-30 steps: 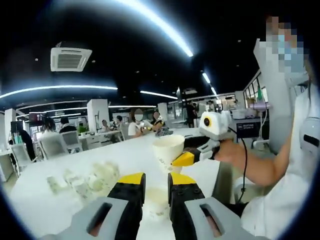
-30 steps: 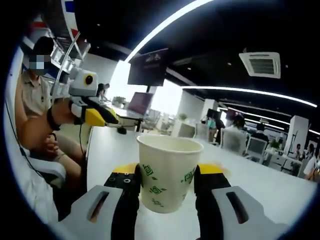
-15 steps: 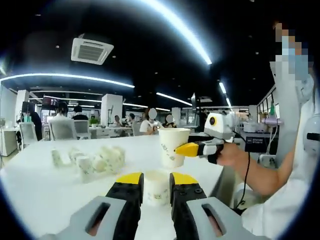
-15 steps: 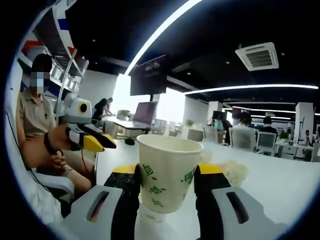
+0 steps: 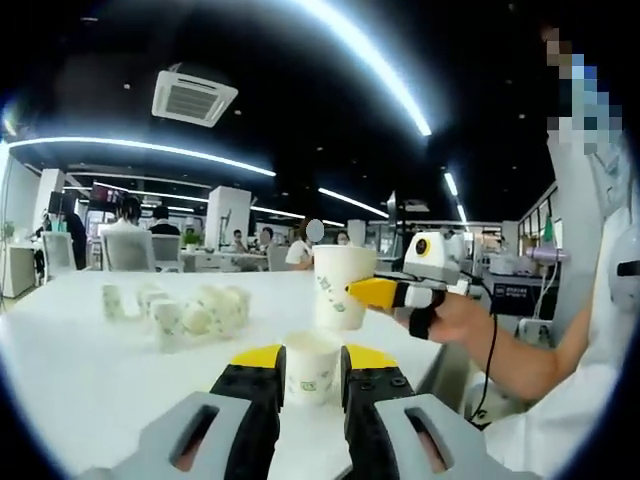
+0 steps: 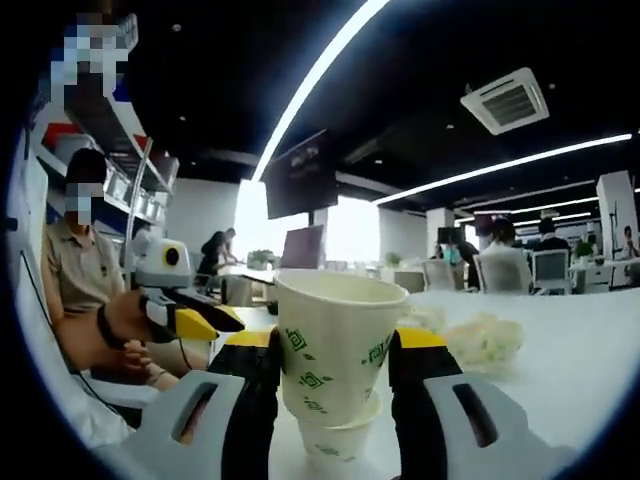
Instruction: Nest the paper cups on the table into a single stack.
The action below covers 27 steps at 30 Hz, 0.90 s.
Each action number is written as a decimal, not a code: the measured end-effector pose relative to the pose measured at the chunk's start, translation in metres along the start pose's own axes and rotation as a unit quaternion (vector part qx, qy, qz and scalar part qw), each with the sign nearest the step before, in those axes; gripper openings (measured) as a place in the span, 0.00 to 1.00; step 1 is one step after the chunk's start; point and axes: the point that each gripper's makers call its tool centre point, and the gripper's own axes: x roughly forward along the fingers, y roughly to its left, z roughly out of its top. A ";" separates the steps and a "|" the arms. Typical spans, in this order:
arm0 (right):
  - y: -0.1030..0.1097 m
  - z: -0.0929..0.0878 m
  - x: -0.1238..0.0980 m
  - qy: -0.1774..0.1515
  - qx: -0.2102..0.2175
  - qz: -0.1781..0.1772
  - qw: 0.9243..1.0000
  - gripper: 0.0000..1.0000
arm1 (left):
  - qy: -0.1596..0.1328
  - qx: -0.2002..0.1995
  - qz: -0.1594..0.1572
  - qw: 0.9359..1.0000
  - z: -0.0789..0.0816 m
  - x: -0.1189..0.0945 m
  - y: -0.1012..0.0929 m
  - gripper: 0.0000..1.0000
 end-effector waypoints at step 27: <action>0.001 -0.040 0.024 0.072 -0.072 -0.003 0.995 0.47 | 0.018 0.005 -0.006 1.000 -0.009 0.004 -0.006 0.23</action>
